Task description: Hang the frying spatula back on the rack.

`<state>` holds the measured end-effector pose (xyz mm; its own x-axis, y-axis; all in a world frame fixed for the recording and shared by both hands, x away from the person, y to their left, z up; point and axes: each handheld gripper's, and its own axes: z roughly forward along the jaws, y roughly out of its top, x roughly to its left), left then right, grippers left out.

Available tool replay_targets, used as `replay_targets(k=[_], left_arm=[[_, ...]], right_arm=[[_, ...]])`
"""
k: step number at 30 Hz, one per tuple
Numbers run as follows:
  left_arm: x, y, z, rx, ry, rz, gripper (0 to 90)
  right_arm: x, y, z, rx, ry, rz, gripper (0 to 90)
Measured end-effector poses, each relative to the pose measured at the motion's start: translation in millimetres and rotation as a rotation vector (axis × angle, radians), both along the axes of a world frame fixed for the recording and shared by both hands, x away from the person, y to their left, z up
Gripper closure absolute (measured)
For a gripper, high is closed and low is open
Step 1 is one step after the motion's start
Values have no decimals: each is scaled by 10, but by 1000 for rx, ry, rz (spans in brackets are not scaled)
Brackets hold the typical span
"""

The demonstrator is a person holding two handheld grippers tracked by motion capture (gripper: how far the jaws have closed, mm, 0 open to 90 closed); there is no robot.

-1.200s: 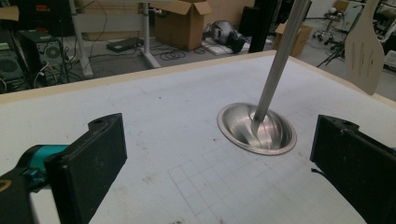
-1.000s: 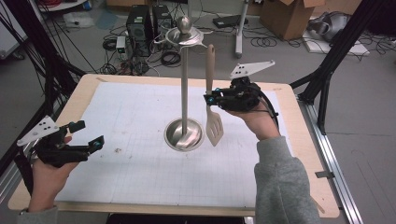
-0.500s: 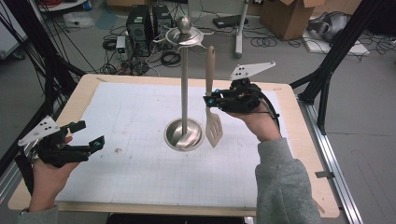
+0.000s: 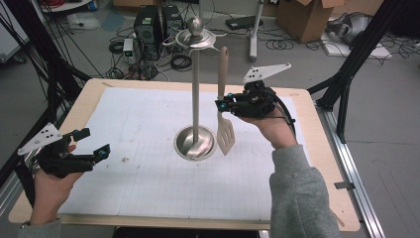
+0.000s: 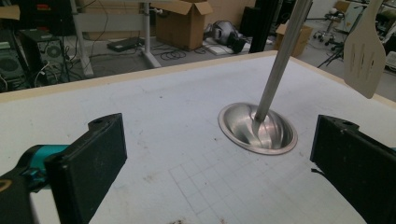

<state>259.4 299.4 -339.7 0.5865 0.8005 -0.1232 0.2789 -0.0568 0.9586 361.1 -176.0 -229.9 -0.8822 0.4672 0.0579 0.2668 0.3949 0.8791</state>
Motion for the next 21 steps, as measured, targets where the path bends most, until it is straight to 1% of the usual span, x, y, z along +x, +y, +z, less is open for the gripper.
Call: replay_targets(k=[3,12,18,21], left_arm=[[-4,0,3,5,0,-2,42],[1,1,-1,6,2,-2,42],[0,9,0,3,0,0,42],[-3,20,-3,1,2,1,42]], right_arm=[[4,0,-1,-5,-4,-2,777],[39,-17,-4,3,12,0,777],[39,28,0,-5,11,19,777],[52,55,9,-14,10,12,777]])
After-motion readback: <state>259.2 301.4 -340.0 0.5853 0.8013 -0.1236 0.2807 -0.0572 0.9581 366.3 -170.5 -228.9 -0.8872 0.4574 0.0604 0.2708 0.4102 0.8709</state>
